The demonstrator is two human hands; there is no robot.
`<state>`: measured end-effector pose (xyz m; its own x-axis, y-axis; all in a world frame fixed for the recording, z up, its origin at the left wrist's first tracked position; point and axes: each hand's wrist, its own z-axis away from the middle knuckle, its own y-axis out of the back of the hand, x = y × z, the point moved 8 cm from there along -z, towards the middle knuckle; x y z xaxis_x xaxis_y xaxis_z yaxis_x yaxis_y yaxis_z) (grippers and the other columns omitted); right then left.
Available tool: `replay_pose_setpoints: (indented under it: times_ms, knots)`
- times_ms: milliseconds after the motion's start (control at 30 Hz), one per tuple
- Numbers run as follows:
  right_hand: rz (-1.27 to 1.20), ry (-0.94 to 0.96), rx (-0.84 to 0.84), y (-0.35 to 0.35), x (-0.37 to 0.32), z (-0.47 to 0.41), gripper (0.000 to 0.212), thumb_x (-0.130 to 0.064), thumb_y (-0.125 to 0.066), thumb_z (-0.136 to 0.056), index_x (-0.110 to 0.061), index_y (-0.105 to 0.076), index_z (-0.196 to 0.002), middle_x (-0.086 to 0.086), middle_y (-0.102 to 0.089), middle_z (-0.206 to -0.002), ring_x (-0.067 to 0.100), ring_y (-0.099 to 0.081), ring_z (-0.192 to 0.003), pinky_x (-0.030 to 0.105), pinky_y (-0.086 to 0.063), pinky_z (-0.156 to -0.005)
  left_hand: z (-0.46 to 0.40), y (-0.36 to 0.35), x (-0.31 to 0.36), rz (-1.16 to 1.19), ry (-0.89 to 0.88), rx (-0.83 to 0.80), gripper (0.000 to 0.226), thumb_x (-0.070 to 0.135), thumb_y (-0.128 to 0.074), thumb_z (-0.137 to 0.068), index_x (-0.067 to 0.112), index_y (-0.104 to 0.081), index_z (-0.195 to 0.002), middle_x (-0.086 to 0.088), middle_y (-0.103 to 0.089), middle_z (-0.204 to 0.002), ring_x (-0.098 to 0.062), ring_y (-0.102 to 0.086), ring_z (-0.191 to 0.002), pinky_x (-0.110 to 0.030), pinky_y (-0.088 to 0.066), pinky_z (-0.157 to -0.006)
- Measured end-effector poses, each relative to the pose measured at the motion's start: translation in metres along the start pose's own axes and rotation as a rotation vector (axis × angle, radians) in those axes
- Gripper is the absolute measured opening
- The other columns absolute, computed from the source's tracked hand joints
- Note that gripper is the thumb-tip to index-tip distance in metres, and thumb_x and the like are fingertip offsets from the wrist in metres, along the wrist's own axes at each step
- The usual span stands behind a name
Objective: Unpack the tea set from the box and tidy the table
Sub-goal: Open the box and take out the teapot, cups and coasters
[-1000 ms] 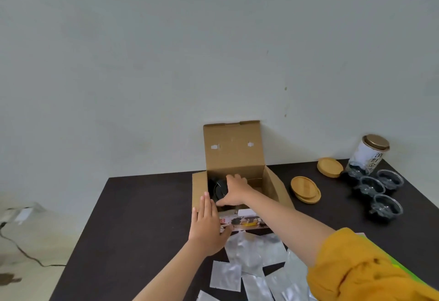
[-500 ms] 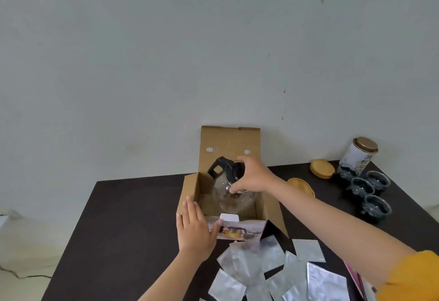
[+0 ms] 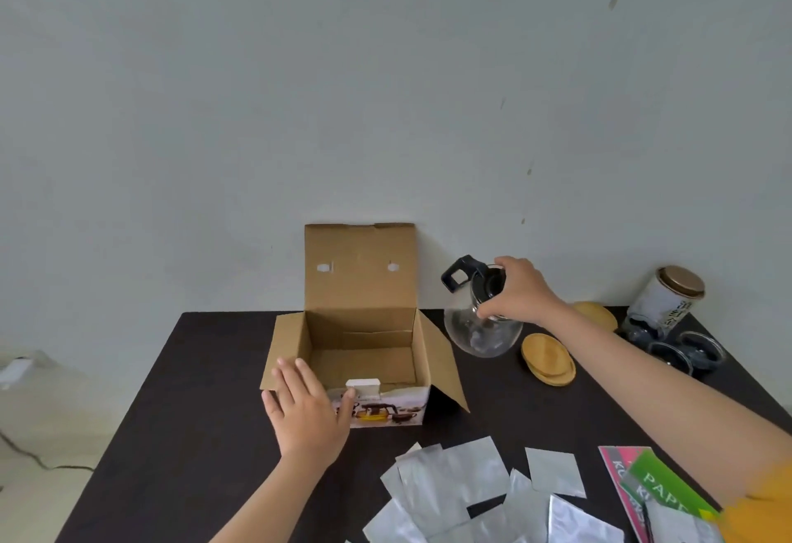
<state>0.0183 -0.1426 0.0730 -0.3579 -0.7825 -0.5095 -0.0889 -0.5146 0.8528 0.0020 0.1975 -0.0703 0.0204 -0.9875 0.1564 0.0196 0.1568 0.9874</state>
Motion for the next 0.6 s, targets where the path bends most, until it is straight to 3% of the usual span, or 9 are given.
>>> replay_pose_setpoints:
  times_ms: [100,167,367,600]
  knots:
    - [0.053,-0.026,-0.055,-0.023,0.019,-0.019,0.102,-0.025,-0.081,-0.055,-0.012,-0.032,-0.143,0.012,-0.037,-0.136,0.031,-0.036,-0.127,0.038,-0.046,-0.093,-0.005,0.008,0.002,-0.015,0.003,0.058,0.109,0.078,0.004,-0.074,0.000,-0.016,-0.148,-0.023,-0.014,-0.155,-0.038,-0.009,-0.144,-0.050,-0.003,-0.112]
    - [0.080,-0.034,-0.089,-0.037,0.030,-0.032,0.102,-0.024,-0.081,-0.055,-0.011,-0.032,-0.143,0.012,-0.037,-0.136,0.031,-0.037,-0.126,0.035,-0.047,-0.089,-0.009,0.010,0.006,-0.007,-0.007,0.085,0.111,0.079,0.002,-0.073,-0.002,-0.016,-0.147,-0.025,-0.013,-0.154,-0.038,-0.007,-0.144,-0.047,0.001,-0.111]
    - [0.205,-0.010,-0.185,-0.065,0.055,-0.068,0.098,-0.029,-0.084,-0.056,-0.008,-0.036,-0.139,0.013,-0.041,-0.134,0.030,-0.046,-0.119,0.036,-0.050,-0.087,-0.019,-0.002,0.010,0.029,0.026,0.056,0.115,0.080,-0.007,-0.076,-0.012,-0.028,-0.140,-0.033,-0.024,-0.148,-0.043,-0.020,-0.140,-0.052,-0.021,-0.112]
    - [0.177,-0.028,-0.211,-0.076,0.071,-0.097,0.088,-0.030,-0.082,-0.051,-0.010,-0.045,-0.128,0.010,-0.046,-0.121,0.027,-0.051,-0.105,0.036,-0.053,-0.078,-0.020,-0.010,0.010,-0.001,0.038,0.083,0.111,0.079,-0.015,-0.078,-0.012,-0.031,-0.139,-0.033,-0.027,-0.147,-0.044,-0.022,-0.139,-0.054,-0.022,-0.109]
